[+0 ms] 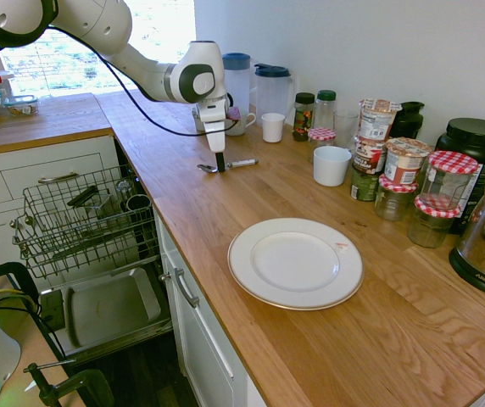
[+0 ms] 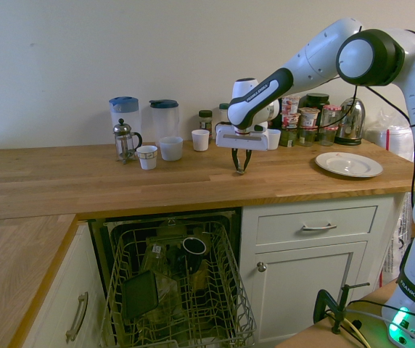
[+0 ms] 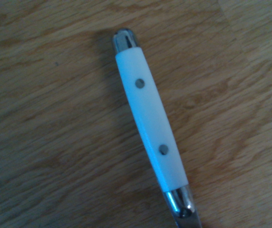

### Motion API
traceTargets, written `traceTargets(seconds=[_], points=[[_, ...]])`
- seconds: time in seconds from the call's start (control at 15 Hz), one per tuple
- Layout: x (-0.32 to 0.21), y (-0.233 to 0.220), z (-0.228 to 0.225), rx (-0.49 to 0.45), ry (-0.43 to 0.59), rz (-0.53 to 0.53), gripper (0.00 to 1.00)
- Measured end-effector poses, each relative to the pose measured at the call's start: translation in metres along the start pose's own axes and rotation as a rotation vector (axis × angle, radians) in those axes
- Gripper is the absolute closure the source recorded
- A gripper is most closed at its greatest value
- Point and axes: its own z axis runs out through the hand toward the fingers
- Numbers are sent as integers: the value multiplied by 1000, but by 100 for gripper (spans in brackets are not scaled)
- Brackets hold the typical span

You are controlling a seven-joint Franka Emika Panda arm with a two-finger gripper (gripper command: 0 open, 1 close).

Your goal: Put the spoon in the dishwasher

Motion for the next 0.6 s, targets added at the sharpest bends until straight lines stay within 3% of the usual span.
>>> traceTargets(seconds=[0.6], points=[[2, 4, -18, 24, 16, 4, 100]])
